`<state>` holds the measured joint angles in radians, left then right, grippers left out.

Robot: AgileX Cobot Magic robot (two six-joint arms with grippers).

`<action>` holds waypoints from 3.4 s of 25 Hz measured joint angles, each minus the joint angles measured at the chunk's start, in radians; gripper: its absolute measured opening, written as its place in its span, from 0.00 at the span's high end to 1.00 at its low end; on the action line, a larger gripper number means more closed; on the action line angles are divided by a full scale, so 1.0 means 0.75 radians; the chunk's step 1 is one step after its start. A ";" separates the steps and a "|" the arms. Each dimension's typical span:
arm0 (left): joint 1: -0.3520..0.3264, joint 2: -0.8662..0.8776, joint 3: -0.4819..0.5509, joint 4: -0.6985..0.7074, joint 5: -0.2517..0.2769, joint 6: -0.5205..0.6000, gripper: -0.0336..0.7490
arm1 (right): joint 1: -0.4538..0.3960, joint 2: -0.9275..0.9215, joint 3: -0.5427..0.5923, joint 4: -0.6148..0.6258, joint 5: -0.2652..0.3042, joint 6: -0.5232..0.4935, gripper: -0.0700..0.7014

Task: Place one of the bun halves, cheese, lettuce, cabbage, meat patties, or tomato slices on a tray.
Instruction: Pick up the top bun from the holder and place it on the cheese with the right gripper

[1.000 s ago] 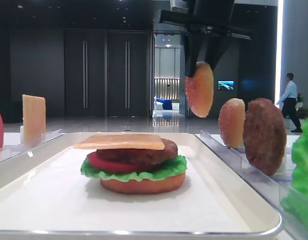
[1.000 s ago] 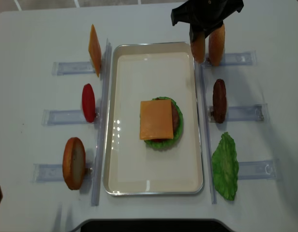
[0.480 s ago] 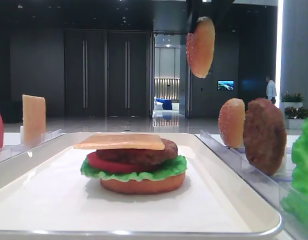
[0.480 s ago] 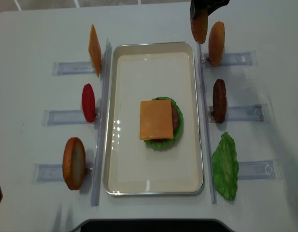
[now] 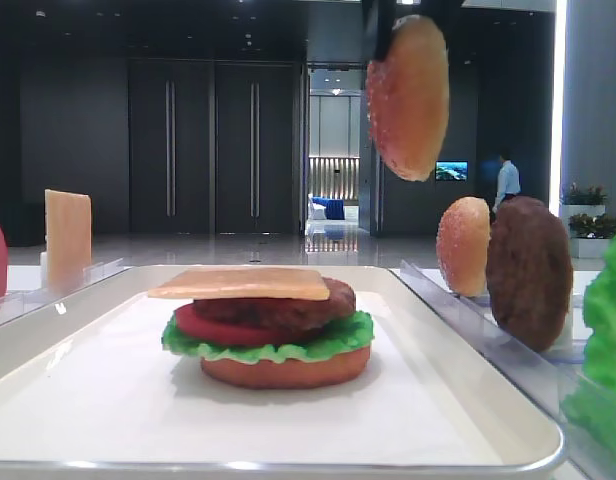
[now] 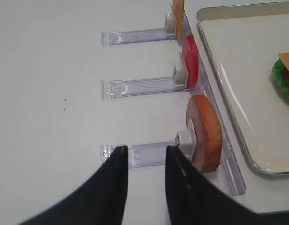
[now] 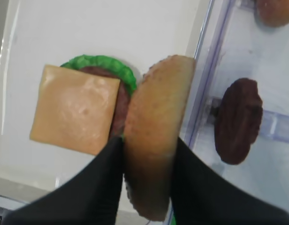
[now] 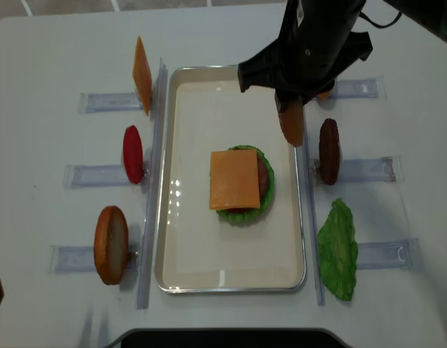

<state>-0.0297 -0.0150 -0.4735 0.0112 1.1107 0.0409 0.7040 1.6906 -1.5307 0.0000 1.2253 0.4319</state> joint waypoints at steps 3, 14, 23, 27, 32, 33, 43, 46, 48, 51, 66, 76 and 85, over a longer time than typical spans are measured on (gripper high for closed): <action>0.000 0.000 0.000 0.000 0.000 0.000 0.69 | 0.020 -0.067 0.089 -0.009 0.000 0.054 0.63; 0.000 0.000 0.000 0.000 0.000 0.000 0.69 | 0.042 -0.106 0.252 0.150 -0.381 0.025 0.63; 0.000 0.000 0.000 0.000 0.000 0.000 0.69 | 0.043 -0.048 0.253 0.537 -0.600 -0.259 0.63; 0.000 0.000 0.000 0.000 0.000 0.000 0.69 | 0.026 -0.034 0.304 0.850 -0.643 -0.523 0.63; 0.000 0.000 0.000 0.000 0.000 0.000 0.69 | -0.033 -0.034 0.383 1.041 -0.658 -0.717 0.63; 0.000 0.000 0.000 0.000 0.000 0.000 0.69 | -0.049 -0.032 0.391 1.042 -0.653 -0.734 0.63; 0.000 0.000 0.000 0.000 0.000 0.000 0.69 | -0.087 -0.031 0.517 1.135 -0.716 -0.855 0.63; 0.000 0.000 0.000 0.000 0.000 0.000 0.69 | -0.088 -0.030 0.517 1.239 -0.730 -0.941 0.63; 0.000 0.000 0.000 0.000 0.000 0.000 0.69 | -0.088 -0.030 0.517 1.281 -0.737 -0.973 0.63; 0.000 0.000 0.000 0.000 0.000 0.000 0.69 | -0.088 -0.030 0.517 1.285 -0.741 -0.991 0.63; 0.000 0.000 0.000 0.000 0.000 0.000 0.69 | -0.088 -0.030 0.626 1.390 -0.813 -1.097 0.63; 0.000 0.000 0.000 0.000 0.000 0.000 0.69 | -0.088 -0.030 0.647 1.391 -0.855 -1.102 0.63; 0.000 0.000 0.000 0.000 0.000 0.000 0.69 | -0.088 -0.030 0.703 1.426 -0.890 -1.128 0.63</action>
<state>-0.0297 -0.0150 -0.4735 0.0112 1.1107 0.0409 0.6382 1.6678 -1.0038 1.0694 0.5575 -0.4144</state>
